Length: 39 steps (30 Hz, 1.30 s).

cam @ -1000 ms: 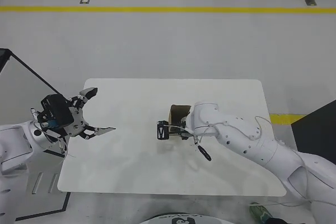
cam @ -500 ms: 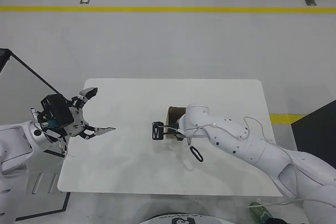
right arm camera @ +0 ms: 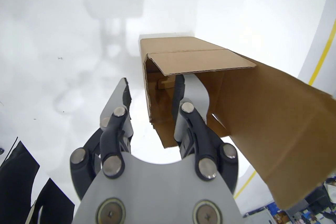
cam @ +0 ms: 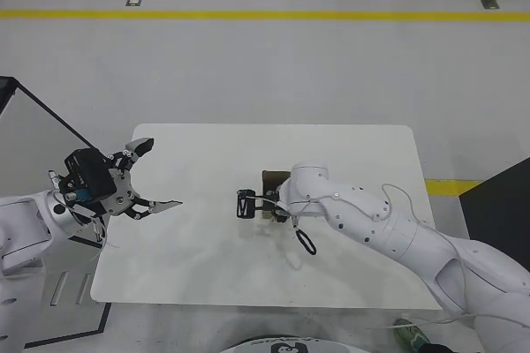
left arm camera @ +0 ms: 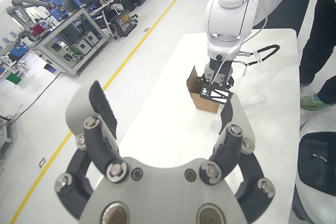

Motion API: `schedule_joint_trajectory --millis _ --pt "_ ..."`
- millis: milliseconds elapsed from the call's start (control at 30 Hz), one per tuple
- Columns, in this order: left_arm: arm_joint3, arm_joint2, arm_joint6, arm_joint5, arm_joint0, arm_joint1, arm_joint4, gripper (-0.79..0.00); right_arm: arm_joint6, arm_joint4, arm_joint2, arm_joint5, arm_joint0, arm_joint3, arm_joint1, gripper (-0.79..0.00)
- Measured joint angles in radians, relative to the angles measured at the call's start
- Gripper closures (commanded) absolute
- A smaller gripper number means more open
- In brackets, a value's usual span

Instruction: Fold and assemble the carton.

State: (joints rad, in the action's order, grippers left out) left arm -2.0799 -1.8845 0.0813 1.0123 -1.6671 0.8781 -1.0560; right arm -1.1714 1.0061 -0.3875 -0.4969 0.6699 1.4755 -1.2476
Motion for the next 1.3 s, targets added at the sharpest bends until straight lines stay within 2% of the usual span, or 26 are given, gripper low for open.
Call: schedule_joint_trajectory --millis 33,100,300,433,533,900,967,1100,1200,1300 --pt "0.0 0.0 0.0 0.0 0.0 0.0 0.0 -0.785 -0.007 -0.004 -0.012 0.003 0.003 0.013 0.004 -0.754" --pt "0.0 0.0 0.0 0.0 0.0 0.0 0.0 -0.785 -0.016 -0.011 -0.037 0.008 0.011 0.037 0.015 -0.785" --pt "0.0 0.0 0.0 0.0 0.0 0.0 0.0 -0.785 -0.008 -0.052 -0.185 0.018 0.091 0.152 0.08 -0.785" --pt "0.0 0.0 0.0 0.0 0.0 0.0 0.0 -0.785 0.072 -0.126 -0.355 -0.007 0.211 0.232 0.142 -0.785" --pt "0.0 0.0 0.0 0.0 0.0 0.0 0.0 -0.785 0.133 -0.204 -0.478 -0.038 0.296 0.253 0.174 -0.785" --pt "0.0 0.0 0.0 0.0 0.0 0.0 0.0 -0.785 0.148 -0.217 -0.484 -0.03 0.301 0.243 0.174 -0.785" --pt "0.0 0.0 0.0 0.0 0.0 0.0 0.0 -0.785 0.197 -0.305 -0.524 -0.047 0.321 0.215 0.18 -0.785" --pt "0.0 0.0 0.0 0.0 0.0 0.0 0.0 -0.785 0.188 -0.567 -0.601 -0.106 0.342 0.145 0.195 -0.785" --pt "0.0 0.0 0.0 0.0 0.0 0.0 0.0 -0.785 0.128 -0.787 -0.638 -0.111 0.346 0.072 0.204 -0.785" --pt "0.0 0.0 0.0 0.0 0.0 0.0 0.0 -0.785 0.048 -0.964 -0.657 -0.065 0.337 0.001 0.209 -0.785"
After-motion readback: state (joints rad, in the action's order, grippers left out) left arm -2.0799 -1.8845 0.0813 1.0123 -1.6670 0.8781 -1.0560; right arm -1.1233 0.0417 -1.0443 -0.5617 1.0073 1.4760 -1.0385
